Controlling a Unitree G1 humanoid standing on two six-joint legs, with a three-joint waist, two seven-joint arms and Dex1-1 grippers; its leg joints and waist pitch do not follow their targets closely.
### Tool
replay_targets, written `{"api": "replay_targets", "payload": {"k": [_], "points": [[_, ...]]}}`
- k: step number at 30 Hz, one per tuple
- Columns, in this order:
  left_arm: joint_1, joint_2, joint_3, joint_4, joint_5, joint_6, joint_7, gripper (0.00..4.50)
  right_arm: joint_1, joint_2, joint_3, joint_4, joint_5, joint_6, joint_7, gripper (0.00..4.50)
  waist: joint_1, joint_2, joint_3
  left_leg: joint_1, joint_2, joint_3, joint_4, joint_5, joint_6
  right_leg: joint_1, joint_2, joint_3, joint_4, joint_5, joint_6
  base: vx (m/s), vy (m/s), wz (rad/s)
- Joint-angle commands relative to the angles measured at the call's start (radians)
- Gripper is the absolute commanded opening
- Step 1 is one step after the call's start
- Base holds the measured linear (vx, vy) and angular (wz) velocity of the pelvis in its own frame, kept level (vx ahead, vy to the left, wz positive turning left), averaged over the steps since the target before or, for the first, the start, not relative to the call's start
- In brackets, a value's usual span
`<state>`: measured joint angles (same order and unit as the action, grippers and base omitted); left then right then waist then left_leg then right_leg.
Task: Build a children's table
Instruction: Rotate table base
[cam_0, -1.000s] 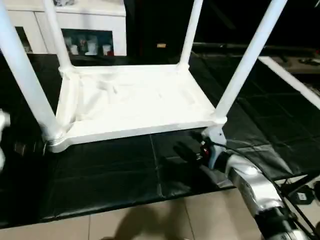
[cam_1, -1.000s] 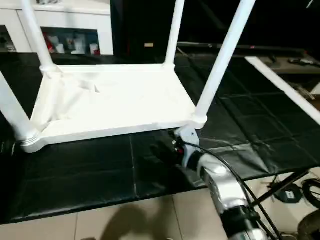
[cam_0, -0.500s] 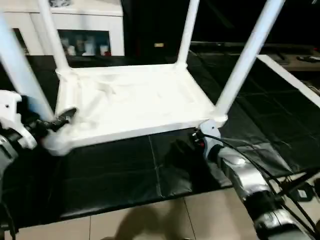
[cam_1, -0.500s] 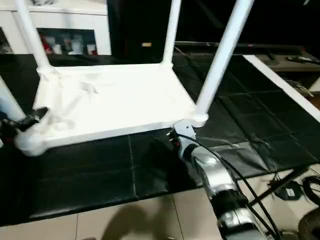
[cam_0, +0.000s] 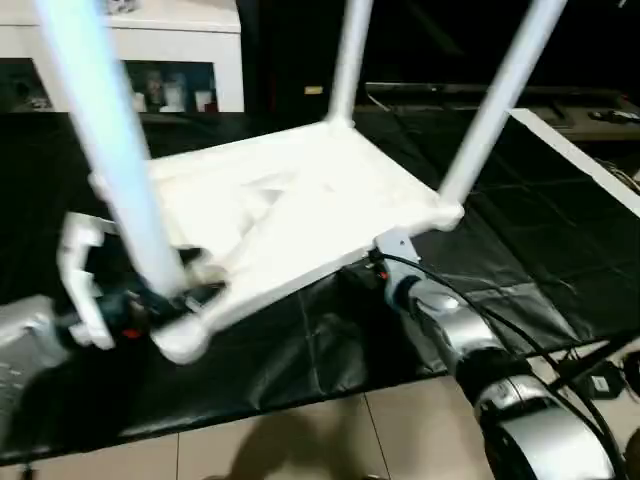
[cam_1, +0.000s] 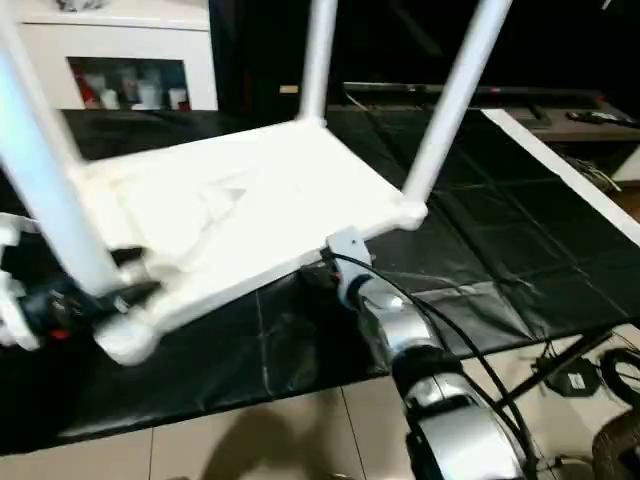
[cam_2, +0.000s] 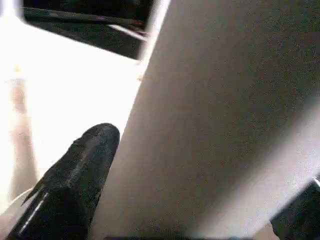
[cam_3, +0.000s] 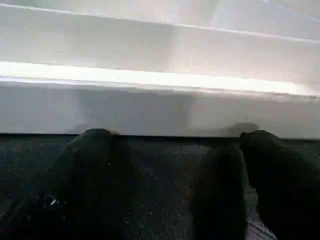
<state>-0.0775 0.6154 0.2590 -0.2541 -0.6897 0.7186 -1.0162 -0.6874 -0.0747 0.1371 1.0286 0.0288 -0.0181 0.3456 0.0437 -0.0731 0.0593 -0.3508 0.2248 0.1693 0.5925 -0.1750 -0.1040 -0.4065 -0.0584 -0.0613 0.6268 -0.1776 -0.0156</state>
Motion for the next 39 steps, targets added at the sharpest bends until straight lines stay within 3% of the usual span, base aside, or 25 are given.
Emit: {"api": "replay_targets", "payload": {"k": [1, 3, 6, 12, 18, 27, 36, 37, 39], "points": [[-0.019, -0.041, -0.083, -0.045, -0.029, 0.019, 0.016, 4.42, -0.036, 0.027, 0.008, 0.011, -0.004, -0.029, 0.029, 4.50, 0.000, 0.030, -0.054, 0.007, 0.003, 0.003, -0.078, -0.366, -0.057, 0.033, -0.056, 0.046, -0.076, -0.317, -0.169, 0.000, 0.000, 0.00], [-0.043, -0.086, -0.114, -0.050, -0.030, 0.015, 0.050, 4.42, -0.044, 0.040, 0.012, 0.020, -0.007, -0.040, 0.046, 4.50, -0.001, 0.033, -0.055, 0.007, 0.003, 0.003, -0.077, -0.360, -0.056, 0.034, -0.056, 0.047, -0.076, -0.313, -0.167, 0.000, 0.000, 0.00], [-0.087, -0.159, -0.162, -0.045, -0.019, 0.001, 0.101, 4.42, -0.051, 0.056, 0.023, 0.035, -0.018, -0.053, 0.057, 4.50, -0.003, 0.027, -0.057, 0.004, 0.003, 0.003, -0.076, -0.356, -0.055, 0.037, -0.056, 0.046, -0.077, -0.321, -0.162, 0.000, 0.000, 0.00], [-0.137, -0.250, -0.242, -0.061, -0.026, 0.014, 0.127, 4.42, -0.055, 0.086, 0.030, 0.052, -0.026, -0.075, 0.092, 4.50, -0.009, 0.018, -0.062, -0.005, 0.002, 0.007, -0.071, -0.279, -0.037, 0.045, -0.056, 0.047, -0.071, -0.247, -0.171, 0.000, 0.000, 0.00], [-0.187, -0.326, -0.304, -0.047, -0.016, 0.007, 0.156, 4.42, -0.051, 0.103, 0.033, 0.064, -0.028, -0.100, 0.126, 4.50, -0.011, 0.023, -0.063, -0.003, 0.003, 0.007, -0.069, -0.279, -0.032, 0.042, -0.055, 0.046, -0.072, -0.243, -0.172, 0.000, 0.000, 0.00], [-0.298, -0.452, -0.354, 0.094, 0.097, -0.104, 0.256, 4.42, -0.048, 0.112, 0.021, 0.083, -0.038, -0.113, 0.132, 4.50, -0.008, 0.017, -0.063, -0.005, 0.001, 0.008, -0.067, -0.272, -0.019, 0.043, -0.054, 0.045, -0.078, -0.258, -0.163, 0.000, 0.000, 0.00], [-0.379, -0.492, -0.340, 0.205, 0.165, -0.206, 0.302, 4.42, -0.051, 0.092, 0.001, 0.107, -0.044, -0.112, 0.092, 4.50, -0.005, 0.017, -0.066, -0.005, 0.003, 0.006, -0.066, -0.262, -0.013, 0.045, -0.058, 0.043, -0.074, -0.238, -0.173, 0.000, 0.000, 0.00], [-0.384, -0.484, -0.332, 0.213, 0.170, -0.222, 0.295, 4.42, -0.047, 0.076, -0.009, 0.110, -0.042, -0.115, 0.079, 4.50, -0.005, 0.022, -0.065, -0.004, 0.003, 0.006, -0.066, -0.270, -0.015, 0.043, -0.057, 0.043, -0.076, -0.245, -0.175, 0.000, 0.000, 0.00], [-0.375, -0.446, -0.341, 0.209, 0.175, -0.224, 0.248, 4.42, -0.035, 0.049, -0.028, 0.104, -0.034, -0.118, 0.071, 4.50, -0.003, 0.019, -0.066, -0.003, 0.003, 0.006, -0.066, -0.273, -0.015, 0.045, -0.058, 0.043, -0.076, -0.249, -0.172, 0.000, 0.000, 0.00]]}}
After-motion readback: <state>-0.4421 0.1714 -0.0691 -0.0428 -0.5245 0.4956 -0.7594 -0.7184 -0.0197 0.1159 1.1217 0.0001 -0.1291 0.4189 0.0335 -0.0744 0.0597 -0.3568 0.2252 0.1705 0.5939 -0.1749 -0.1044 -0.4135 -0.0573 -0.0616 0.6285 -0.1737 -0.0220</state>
